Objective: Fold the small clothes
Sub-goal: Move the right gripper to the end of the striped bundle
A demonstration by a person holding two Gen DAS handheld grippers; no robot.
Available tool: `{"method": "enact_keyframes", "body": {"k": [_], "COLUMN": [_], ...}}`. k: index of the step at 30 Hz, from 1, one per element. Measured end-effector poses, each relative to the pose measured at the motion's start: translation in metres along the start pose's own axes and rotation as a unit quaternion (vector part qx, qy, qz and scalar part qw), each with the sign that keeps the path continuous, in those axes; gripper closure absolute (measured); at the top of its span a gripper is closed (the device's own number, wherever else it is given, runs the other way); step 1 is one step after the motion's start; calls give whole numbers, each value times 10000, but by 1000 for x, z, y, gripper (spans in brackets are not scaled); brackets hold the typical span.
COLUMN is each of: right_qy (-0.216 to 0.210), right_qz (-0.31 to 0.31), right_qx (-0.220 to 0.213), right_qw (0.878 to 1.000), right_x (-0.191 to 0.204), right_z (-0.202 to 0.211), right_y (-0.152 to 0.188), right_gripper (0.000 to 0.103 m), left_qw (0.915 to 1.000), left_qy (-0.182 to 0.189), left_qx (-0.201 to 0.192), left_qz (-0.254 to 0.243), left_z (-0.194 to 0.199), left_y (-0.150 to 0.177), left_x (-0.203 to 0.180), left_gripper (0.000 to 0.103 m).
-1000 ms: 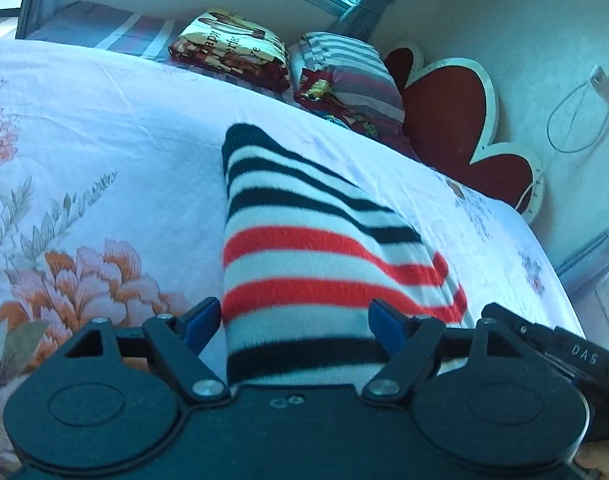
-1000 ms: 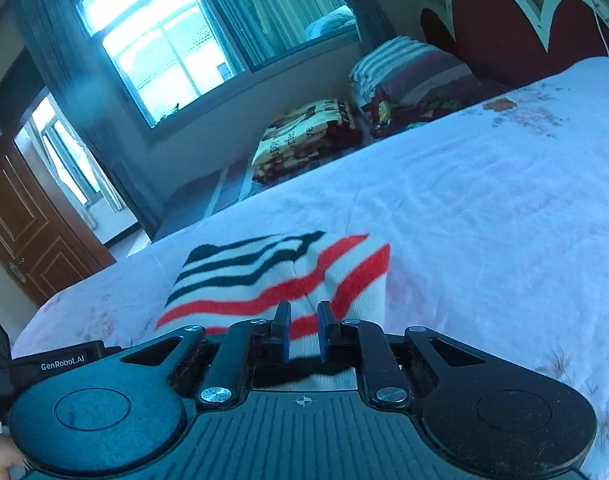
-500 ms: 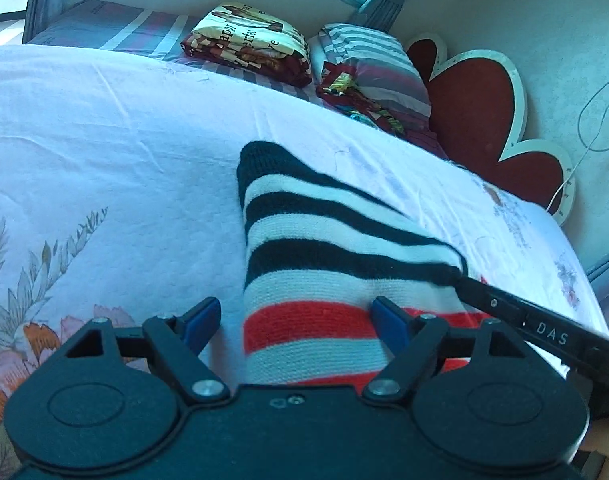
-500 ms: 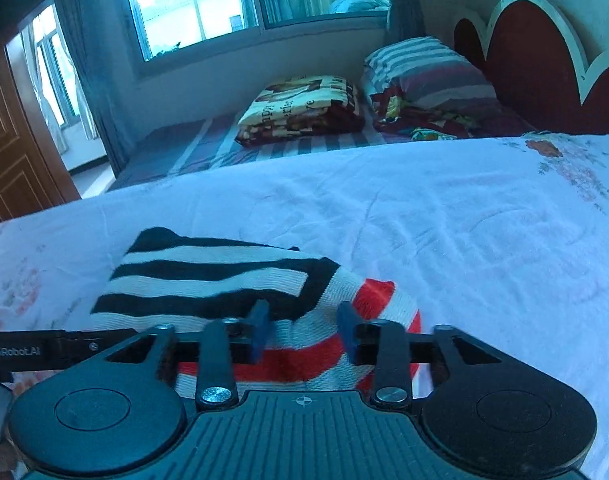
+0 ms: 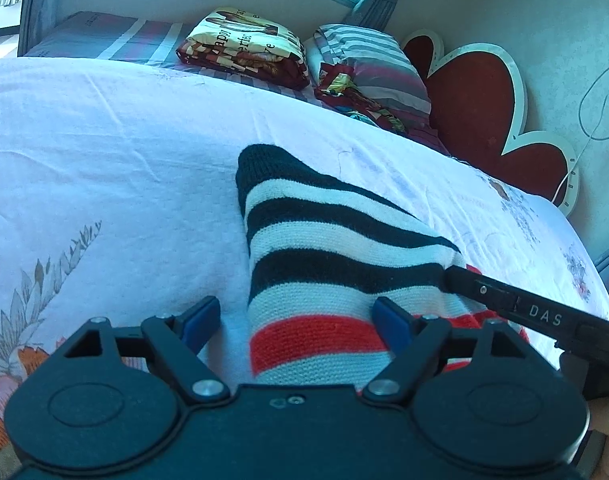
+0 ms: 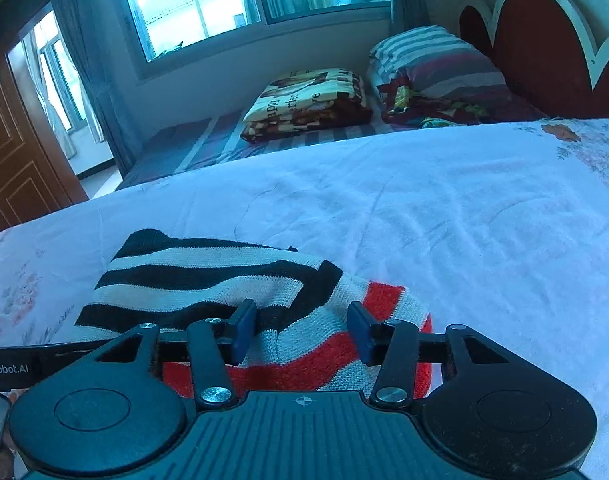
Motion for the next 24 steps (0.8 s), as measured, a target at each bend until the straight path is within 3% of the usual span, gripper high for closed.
{"method": "enact_keyframes", "body": {"k": [11,24], "right_qy": [78,261], "right_qz": [352,463], "right_qx": [-246,-303], "right_qw": [9990,9981], "right_x": [19,18], "right_z": [46,96], "right_y": [6,90], "right_gripper": [54,55], "left_qw": [9997,9999], "left_qy": [-176,108], "left_qx": [-25,-64], "left_qz": [-164,-88], "left_z": [20,60], "left_y": [5,66], "left_x": [-13,-9], "left_gripper": [21,21]}}
Point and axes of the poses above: each gripper's, at about its wrist camera, not at the fingertips, and z roughly against the way its jaws point, x to its left, y to its underside, the point moved 5 cm from there along -z, roughly the way its jaws point, and after that the axes turned 13 degrees about x, right-handed, at the moved point
